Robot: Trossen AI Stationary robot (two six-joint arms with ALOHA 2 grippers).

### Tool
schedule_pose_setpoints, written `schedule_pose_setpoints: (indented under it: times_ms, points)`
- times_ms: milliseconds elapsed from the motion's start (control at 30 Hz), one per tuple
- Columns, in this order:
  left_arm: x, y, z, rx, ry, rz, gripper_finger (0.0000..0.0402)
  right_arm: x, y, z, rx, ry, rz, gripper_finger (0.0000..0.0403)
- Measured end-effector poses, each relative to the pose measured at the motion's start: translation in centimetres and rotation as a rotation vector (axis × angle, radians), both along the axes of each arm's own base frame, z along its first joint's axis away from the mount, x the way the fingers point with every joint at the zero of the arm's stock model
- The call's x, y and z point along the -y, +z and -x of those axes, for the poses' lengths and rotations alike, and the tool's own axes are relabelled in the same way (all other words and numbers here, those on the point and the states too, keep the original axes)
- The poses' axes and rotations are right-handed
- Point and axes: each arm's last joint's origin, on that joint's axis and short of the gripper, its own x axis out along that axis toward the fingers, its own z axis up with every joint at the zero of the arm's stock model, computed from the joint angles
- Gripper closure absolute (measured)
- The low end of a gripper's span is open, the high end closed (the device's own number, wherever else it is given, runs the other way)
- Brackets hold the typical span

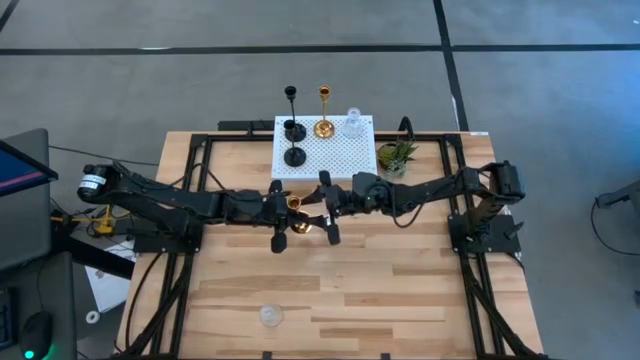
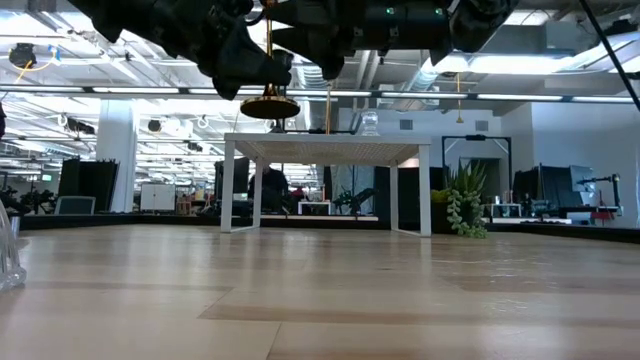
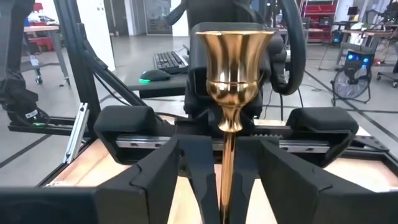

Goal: Pick & Place candle stick holders
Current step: Put the gold candle holder on the shelf aligned with the other gold candle holder

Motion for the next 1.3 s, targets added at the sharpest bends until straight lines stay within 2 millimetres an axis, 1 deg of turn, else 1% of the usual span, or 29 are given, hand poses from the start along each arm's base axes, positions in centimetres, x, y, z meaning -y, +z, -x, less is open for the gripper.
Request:
schedule_pose_setpoints:
  times_ms: [300, 633, 733, 900, 933, 1100, 1300]
  points:
    - [0.1, 0.6, -0.1, 0.058, -0.025, -0.001, 0.0388, 0.0, 0.0, 0.0, 0.002, 0.000, 0.008, 0.0243]
    - [0.3, -0.4, -1.4, 0.065, -0.048, -0.007, 0.0388, 0.0, 0.0, 0.0, -0.008, 0.000, 0.008, 0.0277]
    - [0.3, -0.3, -1.4, 0.073, -0.048, -0.006, 0.0388, 0.0, -0.1, 0.0, -0.013, -0.001, 0.007, 0.0305]
    - [0.2, -0.2, -1.4, 0.078, -0.041, -0.007, 0.0387, 0.0, -0.1, 0.0, -0.017, -0.008, 0.009, 0.0385]
    - [0.2, -0.2, -1.4, 0.076, -0.041, -0.008, 0.0383, 0.0, -0.2, 0.0, -0.020, -0.008, 0.015, 0.0391]
    - [0.2, -0.1, -1.3, 0.080, -0.026, -0.009, 0.0358, 0.0, -0.4, 0.0, -0.040, -0.009, 0.033, 0.0395]
    - [0.2, -0.2, -1.3, 0.065, -0.023, -0.011, 0.0353, 0.2, -1.2, 0.8, -0.068, -0.050, 0.034, 0.0398]
